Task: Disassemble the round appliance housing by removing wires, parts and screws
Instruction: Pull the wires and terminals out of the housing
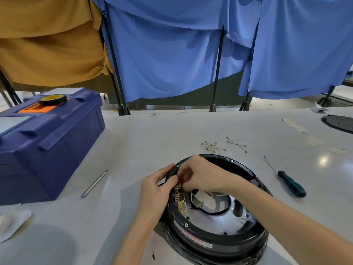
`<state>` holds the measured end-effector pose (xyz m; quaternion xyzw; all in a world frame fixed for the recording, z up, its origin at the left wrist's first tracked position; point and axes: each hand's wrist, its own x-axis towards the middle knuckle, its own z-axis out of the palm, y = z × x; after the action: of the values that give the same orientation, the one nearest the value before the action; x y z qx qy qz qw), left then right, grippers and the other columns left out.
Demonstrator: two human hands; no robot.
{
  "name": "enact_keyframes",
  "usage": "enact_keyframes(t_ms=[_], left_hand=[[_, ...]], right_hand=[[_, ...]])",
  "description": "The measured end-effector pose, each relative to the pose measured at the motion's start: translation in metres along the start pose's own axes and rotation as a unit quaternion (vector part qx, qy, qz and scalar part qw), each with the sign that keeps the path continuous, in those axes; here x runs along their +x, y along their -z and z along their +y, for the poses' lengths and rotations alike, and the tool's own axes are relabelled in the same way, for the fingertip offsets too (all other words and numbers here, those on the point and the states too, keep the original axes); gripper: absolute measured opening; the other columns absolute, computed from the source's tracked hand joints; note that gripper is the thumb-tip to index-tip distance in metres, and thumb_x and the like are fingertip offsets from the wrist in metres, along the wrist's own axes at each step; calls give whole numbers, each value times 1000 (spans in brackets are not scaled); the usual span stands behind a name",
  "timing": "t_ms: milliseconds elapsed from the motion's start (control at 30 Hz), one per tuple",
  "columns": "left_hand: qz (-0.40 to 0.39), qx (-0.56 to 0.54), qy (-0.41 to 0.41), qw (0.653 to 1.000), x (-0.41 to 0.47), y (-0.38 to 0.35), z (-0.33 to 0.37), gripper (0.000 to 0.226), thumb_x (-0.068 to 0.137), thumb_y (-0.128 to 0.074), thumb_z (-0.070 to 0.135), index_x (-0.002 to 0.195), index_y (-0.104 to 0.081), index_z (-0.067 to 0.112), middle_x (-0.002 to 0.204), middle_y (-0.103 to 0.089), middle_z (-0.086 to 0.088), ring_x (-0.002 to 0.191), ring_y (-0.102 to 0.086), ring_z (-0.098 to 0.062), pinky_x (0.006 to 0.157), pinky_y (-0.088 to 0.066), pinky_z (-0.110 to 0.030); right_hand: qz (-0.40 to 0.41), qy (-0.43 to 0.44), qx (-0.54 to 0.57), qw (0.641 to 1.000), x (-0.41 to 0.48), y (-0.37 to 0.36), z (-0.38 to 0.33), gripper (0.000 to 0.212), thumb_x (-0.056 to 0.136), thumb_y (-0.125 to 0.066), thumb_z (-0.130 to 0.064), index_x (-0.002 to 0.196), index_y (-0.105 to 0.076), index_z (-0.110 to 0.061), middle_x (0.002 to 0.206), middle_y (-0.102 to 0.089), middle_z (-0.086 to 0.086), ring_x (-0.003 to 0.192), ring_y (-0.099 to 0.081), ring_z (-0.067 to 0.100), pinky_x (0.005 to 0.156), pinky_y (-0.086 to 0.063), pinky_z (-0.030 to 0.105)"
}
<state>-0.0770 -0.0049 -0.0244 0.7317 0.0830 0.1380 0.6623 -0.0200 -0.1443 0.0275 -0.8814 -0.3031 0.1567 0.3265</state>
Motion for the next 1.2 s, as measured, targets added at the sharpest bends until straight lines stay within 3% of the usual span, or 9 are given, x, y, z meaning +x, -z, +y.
enact_keyframes(t_ms=[133,267,333,500,767,1000,1200], left_hand=[[7,-12,0,1000,1,0,-2,29,85,-69,10,112,-71,18,107,-73,4,105,-66,-11,98,-50,-40],[9,-12,2,1000,2,0,-3,29,85,-69,10,110,-72,23,107,-73,7,105,-66,-9,99,-49,-40],[9,-13,3,1000,2,0,-3,28,85,-68,10,109,-72,24,106,-73,8,104,-66,-7,98,-50,-39],[10,-14,4,1000,2,1,-2,28,85,-68,8,109,-73,22,105,-73,6,103,-67,-9,97,-51,-40],[12,7,-12,1000,2,3,-2,27,85,-69,11,108,-72,24,106,-73,9,102,-66,-3,95,-52,-32],[14,18,-24,999,3,3,-4,27,85,-68,12,109,-72,23,107,-72,10,98,-66,3,87,-53,-20],[18,13,-23,999,1,1,-3,26,85,-68,11,109,-72,21,106,-72,11,101,-65,1,94,-51,-28]], right_hand=[[-15,-26,38,999,6,-1,1,12,72,-70,1,84,-72,-1,76,-70,24,60,-58,18,58,-46,30],[-34,-47,61,996,9,1,3,10,70,-71,2,80,-71,4,61,-67,16,43,-51,12,43,-40,17],[-30,-57,56,996,11,0,3,4,68,-73,0,71,-71,1,56,-66,12,40,-50,11,41,-40,17],[-30,-81,57,995,15,-3,5,12,67,-73,0,57,-66,-4,45,-61,5,36,-52,11,40,-41,16],[-37,-110,108,987,16,-6,8,23,69,-71,4,51,-61,-5,49,-63,10,39,-58,17,43,-47,22],[-45,-113,136,983,14,-2,15,19,69,-71,4,54,-62,-2,66,-69,23,49,-64,24,52,-53,27],[-58,-94,174,979,9,2,16,7,72,-74,6,68,-68,5,65,-68,20,49,-64,22,51,-53,23]])
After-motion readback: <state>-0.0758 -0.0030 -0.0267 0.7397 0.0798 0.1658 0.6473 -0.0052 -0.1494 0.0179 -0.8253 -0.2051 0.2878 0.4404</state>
